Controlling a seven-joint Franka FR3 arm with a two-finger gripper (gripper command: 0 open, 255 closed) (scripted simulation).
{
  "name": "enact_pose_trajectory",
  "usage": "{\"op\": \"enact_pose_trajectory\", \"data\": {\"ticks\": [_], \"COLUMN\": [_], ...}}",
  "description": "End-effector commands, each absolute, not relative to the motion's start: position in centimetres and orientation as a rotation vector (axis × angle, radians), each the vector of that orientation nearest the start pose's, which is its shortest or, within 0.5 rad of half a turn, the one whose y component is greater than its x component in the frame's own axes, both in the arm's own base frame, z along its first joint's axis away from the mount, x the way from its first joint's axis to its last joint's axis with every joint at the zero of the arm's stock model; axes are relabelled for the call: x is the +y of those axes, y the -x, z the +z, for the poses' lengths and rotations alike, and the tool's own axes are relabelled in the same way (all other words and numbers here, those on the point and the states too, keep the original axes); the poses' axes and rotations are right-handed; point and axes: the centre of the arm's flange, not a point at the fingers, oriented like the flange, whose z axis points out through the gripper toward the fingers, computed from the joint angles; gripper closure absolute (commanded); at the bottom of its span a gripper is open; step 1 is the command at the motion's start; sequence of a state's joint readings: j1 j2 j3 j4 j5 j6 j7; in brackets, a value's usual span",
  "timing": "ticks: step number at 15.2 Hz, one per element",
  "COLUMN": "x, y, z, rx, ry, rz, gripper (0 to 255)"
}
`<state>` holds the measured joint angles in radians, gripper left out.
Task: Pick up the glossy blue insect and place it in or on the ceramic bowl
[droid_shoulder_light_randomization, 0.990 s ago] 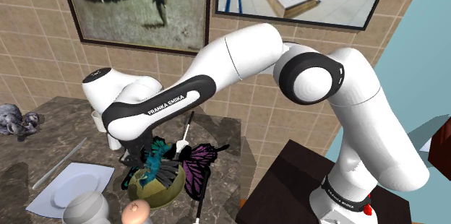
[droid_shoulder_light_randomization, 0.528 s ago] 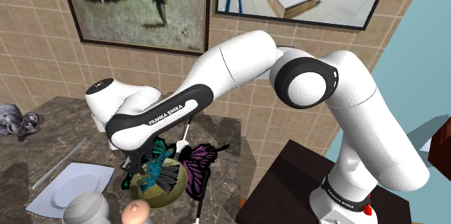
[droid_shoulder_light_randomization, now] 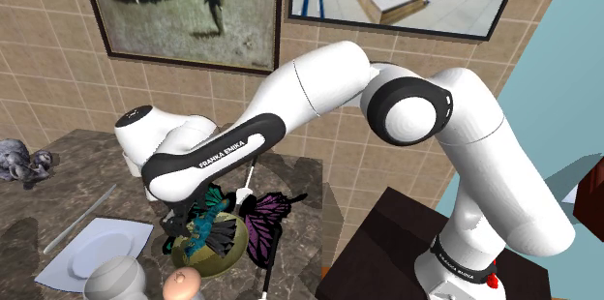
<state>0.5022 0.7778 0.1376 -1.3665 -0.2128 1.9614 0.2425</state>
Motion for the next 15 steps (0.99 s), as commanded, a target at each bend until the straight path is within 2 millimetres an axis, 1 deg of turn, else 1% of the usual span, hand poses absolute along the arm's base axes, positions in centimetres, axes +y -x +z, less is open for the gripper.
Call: {"op": "enact_pose_trajectory", "data": {"ticks": [1,4,7,8,15], "x": [40.0,40.0,40.7,40.9,40.9], "y": [-59.4,-59.3,-59.7,-59.7,-59.7], "z": [24.3,24.3,28.2,29.2,29.2], "rx": [-0.759,-0.758,-0.758,-0.758,-0.758], "ry": [3.203,3.203,3.203,3.203,3.203], "rz": [0.198,0.198,0.198,0.198,0.198], "gripper": [0,0,0,0,0]}}
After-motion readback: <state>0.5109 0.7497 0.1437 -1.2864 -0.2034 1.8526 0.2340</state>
